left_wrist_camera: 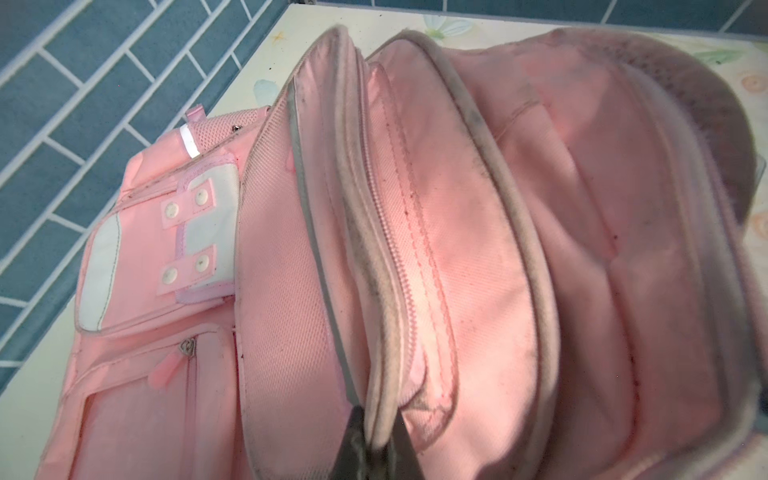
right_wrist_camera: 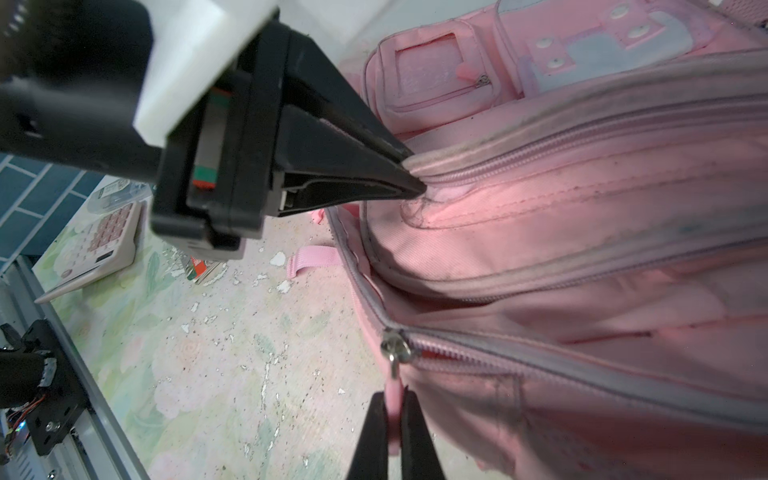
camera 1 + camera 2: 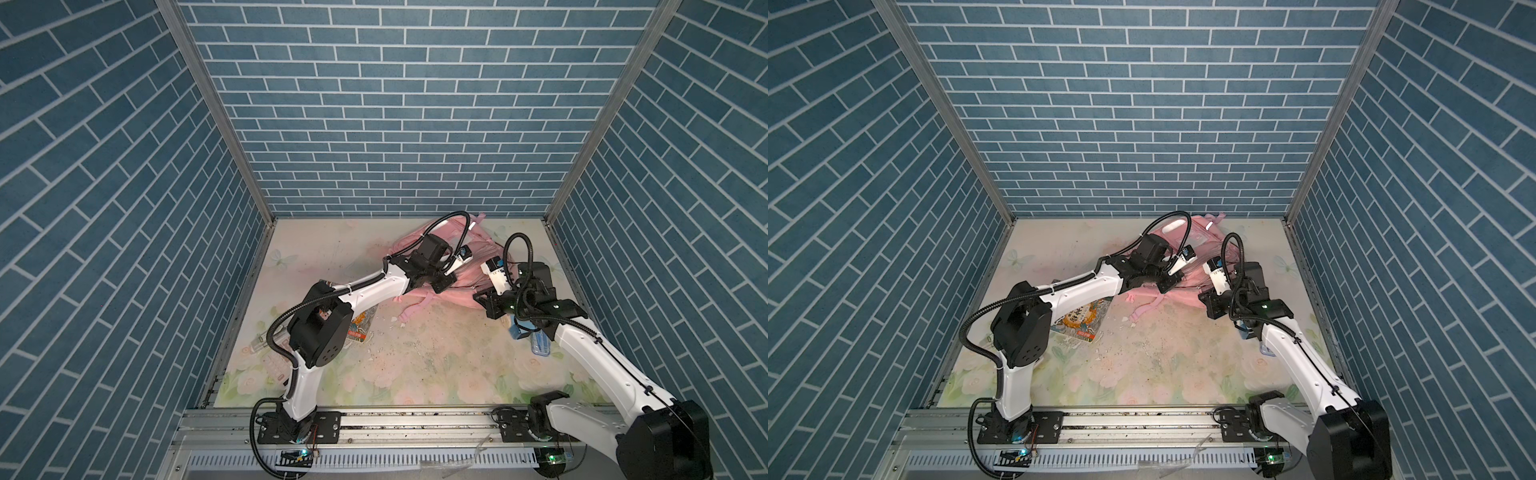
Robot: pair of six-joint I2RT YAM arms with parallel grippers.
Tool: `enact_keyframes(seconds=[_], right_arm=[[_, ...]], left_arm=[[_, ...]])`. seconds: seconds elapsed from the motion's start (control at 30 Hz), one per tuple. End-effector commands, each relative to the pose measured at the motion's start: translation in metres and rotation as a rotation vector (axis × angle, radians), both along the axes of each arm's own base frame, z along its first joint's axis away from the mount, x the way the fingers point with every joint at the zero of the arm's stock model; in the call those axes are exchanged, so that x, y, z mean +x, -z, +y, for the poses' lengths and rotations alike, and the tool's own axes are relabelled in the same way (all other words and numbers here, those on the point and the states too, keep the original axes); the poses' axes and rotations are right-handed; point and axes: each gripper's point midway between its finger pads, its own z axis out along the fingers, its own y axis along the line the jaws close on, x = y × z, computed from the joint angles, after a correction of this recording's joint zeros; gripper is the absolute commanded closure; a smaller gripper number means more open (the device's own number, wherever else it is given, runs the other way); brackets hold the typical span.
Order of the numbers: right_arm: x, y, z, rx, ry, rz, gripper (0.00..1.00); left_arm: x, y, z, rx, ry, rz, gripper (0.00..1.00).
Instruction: Pack the student bag
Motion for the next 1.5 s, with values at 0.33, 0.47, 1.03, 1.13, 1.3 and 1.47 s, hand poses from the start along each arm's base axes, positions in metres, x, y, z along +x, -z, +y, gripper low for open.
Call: enact_keyframes(seconds=[0.33,0.47,1.03,1.13,1.3,1.47], right_arm=[[0.045,-0.048,-0.03,-0.12,0.056,-0.182,1.0],[0.03,-0.057,-0.007,-0.056,-0.029,-0.19,1.0],[0.022,-0.026,0.081,0.061,-0.019,-0.244,1.0],[0.024,-0.022,0.093,0.08,0.007,-0.251,1.0],[0.026,-0.025,0.106,0.107,0.038,-0.284,1.0],[0.029,-0.022,0.11,0.128,0.056,-0.341,1.0]], left_arm=[[0.022,-0.067,-0.004,-0.278,-0.382,0.301,1.0],[0.037,-0.086,-0.008,-0.377,-0.475,0.337,1.0],[0.039,-0.188,-0.023,-0.663,-0.408,0.319,1.0],[0.039,-0.2,-0.023,-0.66,-0.383,0.292,1.0],[0.046,-0.208,-0.027,-0.704,-0.357,0.336,1.0],[0.049,-0.215,-0.026,-0.729,-0.348,0.365,1.0]])
